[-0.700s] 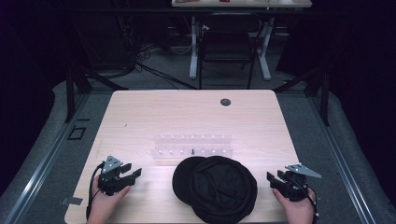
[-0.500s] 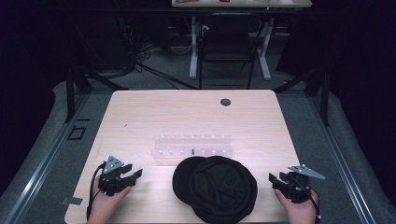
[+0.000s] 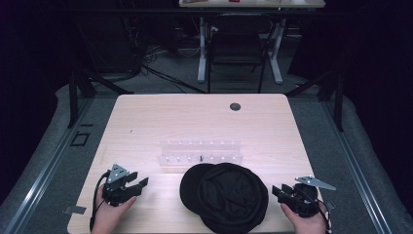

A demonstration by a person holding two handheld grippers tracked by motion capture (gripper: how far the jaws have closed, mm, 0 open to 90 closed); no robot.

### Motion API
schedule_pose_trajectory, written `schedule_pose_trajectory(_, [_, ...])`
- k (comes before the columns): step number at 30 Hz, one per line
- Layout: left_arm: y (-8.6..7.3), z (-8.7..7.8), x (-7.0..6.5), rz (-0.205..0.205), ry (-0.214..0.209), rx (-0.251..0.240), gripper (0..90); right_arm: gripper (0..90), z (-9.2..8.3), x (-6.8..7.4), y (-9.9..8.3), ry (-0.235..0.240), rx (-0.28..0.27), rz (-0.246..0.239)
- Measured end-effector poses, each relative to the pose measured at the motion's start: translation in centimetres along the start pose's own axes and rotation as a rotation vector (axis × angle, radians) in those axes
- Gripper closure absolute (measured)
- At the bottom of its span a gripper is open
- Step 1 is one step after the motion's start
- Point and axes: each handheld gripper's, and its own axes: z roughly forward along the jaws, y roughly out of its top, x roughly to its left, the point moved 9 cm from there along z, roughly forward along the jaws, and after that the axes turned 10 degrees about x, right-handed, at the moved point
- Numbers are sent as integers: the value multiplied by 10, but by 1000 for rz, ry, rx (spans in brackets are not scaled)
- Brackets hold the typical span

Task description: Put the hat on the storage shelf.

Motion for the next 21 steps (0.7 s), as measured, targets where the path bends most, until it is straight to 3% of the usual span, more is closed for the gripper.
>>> schedule_pose_trajectory(7, [1, 1, 0, -2, 2, 1, 489, 656, -1, 22, -1, 29, -2, -49])
schedule_pose_trajectory(15, [2, 2, 1, -7, 0, -1, 489, 760, 13, 28, -7, 77, 63, -37])
schedule_pose_trajectory(21, [1, 1, 1, -7, 4, -2, 489, 841, 17, 29, -2, 72, 84, -59])
